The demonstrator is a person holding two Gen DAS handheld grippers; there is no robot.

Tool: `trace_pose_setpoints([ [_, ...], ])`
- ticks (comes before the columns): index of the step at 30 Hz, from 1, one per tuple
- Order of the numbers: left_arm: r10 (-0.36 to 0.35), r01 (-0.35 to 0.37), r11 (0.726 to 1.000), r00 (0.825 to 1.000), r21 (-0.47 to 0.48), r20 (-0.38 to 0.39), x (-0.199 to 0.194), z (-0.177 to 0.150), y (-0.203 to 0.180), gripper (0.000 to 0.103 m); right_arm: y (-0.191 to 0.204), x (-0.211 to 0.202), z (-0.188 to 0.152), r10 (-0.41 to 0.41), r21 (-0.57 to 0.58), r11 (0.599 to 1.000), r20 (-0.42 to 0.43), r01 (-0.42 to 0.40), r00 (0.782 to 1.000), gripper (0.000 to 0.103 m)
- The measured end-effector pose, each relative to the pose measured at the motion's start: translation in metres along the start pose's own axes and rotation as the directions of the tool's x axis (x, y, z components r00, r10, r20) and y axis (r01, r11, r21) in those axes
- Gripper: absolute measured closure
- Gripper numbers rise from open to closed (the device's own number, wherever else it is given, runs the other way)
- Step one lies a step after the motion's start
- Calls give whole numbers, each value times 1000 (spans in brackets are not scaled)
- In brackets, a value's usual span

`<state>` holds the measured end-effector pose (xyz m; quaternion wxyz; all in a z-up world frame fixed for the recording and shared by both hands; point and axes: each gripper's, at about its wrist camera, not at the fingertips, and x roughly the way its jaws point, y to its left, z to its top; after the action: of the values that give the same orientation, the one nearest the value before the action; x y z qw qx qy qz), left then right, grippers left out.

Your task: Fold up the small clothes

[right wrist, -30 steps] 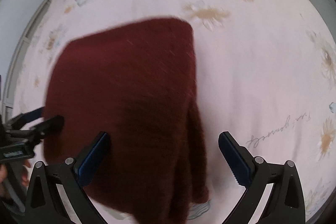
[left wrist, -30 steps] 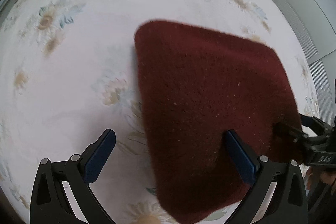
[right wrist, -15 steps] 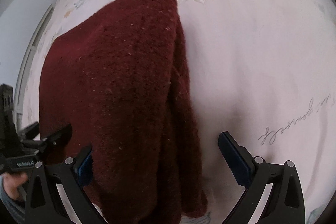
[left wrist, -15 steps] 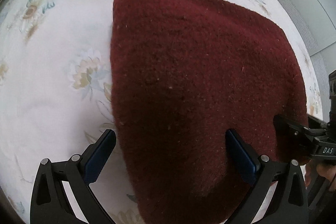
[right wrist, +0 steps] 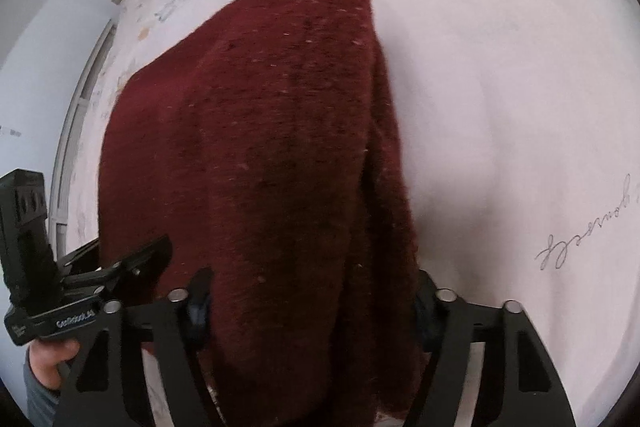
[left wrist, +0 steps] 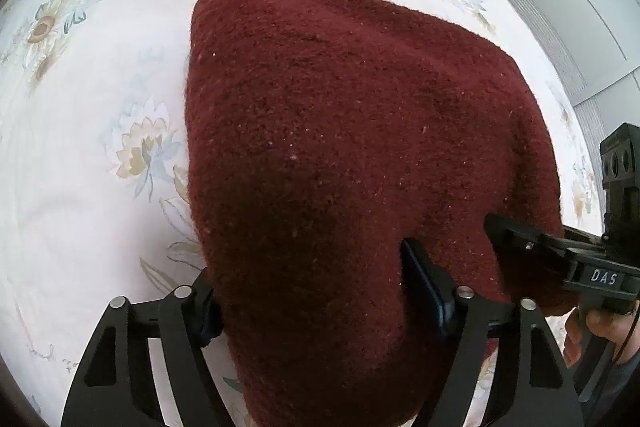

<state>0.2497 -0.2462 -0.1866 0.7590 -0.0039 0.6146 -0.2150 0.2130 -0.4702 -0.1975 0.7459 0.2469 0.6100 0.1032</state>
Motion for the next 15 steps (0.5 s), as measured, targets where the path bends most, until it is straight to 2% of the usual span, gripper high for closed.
trace_pose_setpoints([
  [2,-20,20,1000,1000,4,2,-3,1,4,40,3,-1,0,16,4,1000,8,-16,1000,49],
  [5,-41,41,999,999,9,5,-13,2,9,50,9,-13,-4,12,-13,1000,32,-11,999,56],
  [6,-47,47,999,999,16,6,-18,2,9,54,14,-19,-5,5,-21,1000,44,-4,999,57],
  [9,-60,58,997,998,46,30,-37,5,8,58,34,-37,-5,-15,-63,998,75,20,997,58],
  [15,-84,77,994,991,72,103,-93,4,34,58,84,-63,-3,45,-123,992,117,-30,992,59],
])
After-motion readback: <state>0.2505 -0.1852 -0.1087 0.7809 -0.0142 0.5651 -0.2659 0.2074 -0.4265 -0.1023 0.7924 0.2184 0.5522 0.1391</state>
